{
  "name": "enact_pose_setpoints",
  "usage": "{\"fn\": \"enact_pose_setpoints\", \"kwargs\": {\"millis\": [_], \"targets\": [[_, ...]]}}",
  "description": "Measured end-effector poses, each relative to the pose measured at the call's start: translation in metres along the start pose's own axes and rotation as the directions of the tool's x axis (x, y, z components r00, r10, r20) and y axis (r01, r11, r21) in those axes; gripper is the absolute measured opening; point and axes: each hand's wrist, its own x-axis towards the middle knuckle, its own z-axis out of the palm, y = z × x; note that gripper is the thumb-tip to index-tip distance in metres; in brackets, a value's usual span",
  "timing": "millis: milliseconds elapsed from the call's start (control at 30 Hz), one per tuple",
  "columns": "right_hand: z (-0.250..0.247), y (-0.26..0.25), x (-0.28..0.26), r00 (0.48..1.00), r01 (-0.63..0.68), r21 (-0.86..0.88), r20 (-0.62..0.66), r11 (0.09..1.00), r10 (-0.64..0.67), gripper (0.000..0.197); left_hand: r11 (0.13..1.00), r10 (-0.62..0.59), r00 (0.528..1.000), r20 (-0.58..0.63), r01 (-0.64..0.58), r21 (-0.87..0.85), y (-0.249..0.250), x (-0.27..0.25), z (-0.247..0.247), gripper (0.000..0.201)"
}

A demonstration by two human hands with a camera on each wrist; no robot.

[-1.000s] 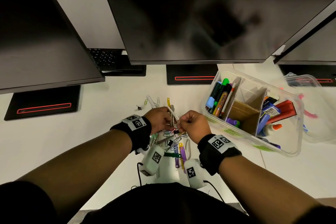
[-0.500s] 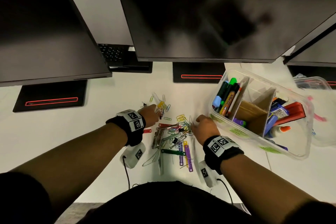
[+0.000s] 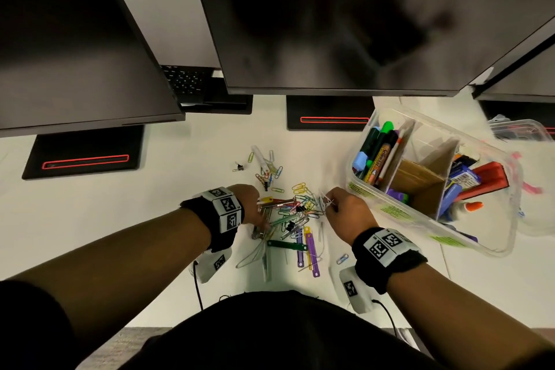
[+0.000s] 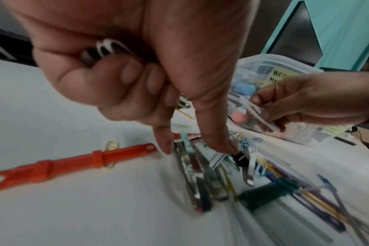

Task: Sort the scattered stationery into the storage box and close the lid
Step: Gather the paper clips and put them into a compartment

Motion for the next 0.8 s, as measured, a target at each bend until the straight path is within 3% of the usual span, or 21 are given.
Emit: {"fn": "enact_pose_setpoints", "kwargs": {"millis": [167,333,433,567,667,800], "targets": [[-0.004,0.008,-0.006,0.994,-0.040,0.076,0.104,0.996,0.032,0.015,0.999,-0.014,0.998,-0.068,0.017,0.045,0.006,0.002,0.011,0.045],[-0.003,0.010,-0.008,0.971,-0.180,0.245,0.197,0.953,0.133,0.030,0.999,0.005,0.987,-0.163,0.004,0.054,0.010,0.005,0.013,0.036],[0.001,0.011,-0.010,0.962,-0.201,0.269,0.237,0.942,0.138,0.039,0.997,0.009,0.985,-0.173,0.004,0.077,0.009,0.006,0.013,0.037],[0.007,0.010,-0.011,0.949,-0.205,0.109,0.265,0.973,0.170,0.016,0.998,0.016,0.984,-0.175,-0.005,0.063,0.006,0.007,0.014,0.042],[0.012,0.010,-0.015,0.958,-0.158,-0.082,0.228,0.984,0.173,0.019,0.999,0.016,0.984,-0.179,-0.008,0.048,0.004,0.006,0.015,0.043],[0.022,0.007,-0.017,0.970,-0.092,-0.166,0.208,0.982,0.126,0.024,0.999,0.023,0.983,-0.183,-0.017,0.038,0.001,0.004,0.015,0.039]]}}
